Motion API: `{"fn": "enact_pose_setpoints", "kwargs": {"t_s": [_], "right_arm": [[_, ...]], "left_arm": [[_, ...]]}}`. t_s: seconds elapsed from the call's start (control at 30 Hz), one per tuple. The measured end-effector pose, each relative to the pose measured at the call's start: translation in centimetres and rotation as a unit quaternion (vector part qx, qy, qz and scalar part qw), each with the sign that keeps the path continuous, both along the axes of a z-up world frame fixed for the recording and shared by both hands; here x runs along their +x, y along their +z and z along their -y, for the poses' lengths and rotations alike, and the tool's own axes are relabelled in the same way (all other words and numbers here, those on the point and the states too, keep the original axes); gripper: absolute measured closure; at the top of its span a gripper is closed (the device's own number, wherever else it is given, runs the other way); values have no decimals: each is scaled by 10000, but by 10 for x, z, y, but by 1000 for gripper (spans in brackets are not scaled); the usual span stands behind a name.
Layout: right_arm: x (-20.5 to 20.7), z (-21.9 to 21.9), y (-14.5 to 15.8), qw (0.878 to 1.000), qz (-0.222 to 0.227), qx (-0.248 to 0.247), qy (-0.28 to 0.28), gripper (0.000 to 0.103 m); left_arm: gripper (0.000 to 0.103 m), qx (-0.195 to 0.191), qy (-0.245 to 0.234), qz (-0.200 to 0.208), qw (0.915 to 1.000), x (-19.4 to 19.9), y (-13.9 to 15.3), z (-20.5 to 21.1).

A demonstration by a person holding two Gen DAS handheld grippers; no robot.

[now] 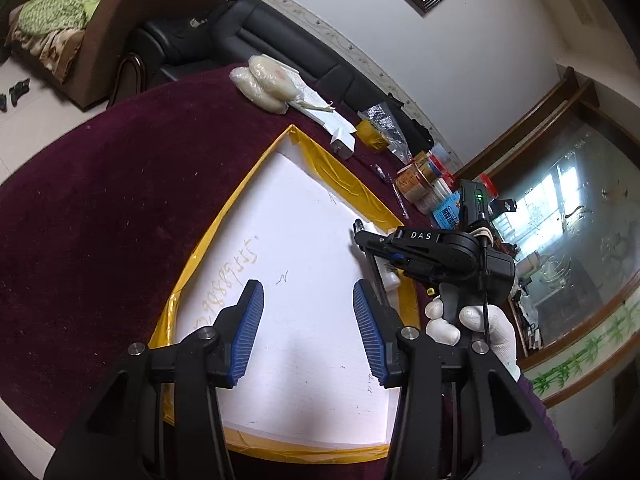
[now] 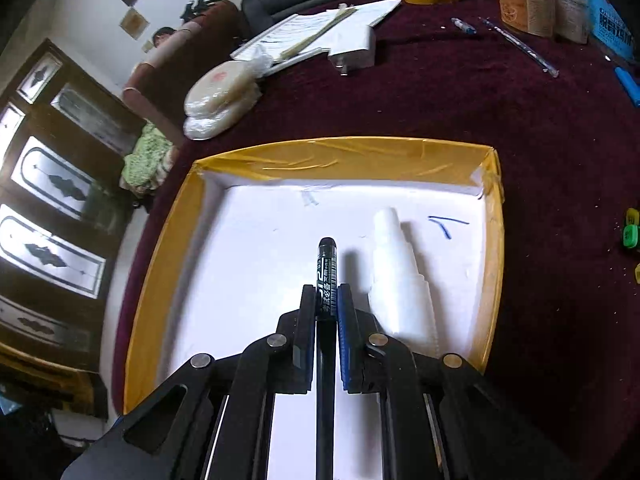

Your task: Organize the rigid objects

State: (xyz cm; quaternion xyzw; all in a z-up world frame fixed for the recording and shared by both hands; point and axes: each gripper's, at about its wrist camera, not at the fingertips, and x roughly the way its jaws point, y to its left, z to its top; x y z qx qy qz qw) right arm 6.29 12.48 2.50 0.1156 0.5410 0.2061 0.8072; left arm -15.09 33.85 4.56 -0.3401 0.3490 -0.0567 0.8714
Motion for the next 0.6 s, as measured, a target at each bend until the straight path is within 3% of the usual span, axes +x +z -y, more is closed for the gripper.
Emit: {"fn": "enact_pose_setpoints", "kwargs": {"t_s": [0.2,0.33,0.43,0.5,0.57,0.6], "right_arm": [[-18,15,27,9988,474,33,117,91],[-42,41,57,9928,1194,-75,44,81],[-69,65,79,9773,2070,-411,-175,67],[-88,84,89,9573,2749,-792,-421,39],[-100,107,92,9392,3197,-1067,-663,26],[-100,117,92,9359,3246,-1144,-752,26]], "left_arm": [[49,76,-40,-7,10000,1,3,8],[49,185,-97,-22,9998,1,7,19],[49,276,-187,-48,9994,4,10,31],[49,367,-275,-52,9989,4,13,41],[49,472,-387,-51,9981,6,17,53],[49,527,-453,-46,9976,7,19,60]]}}
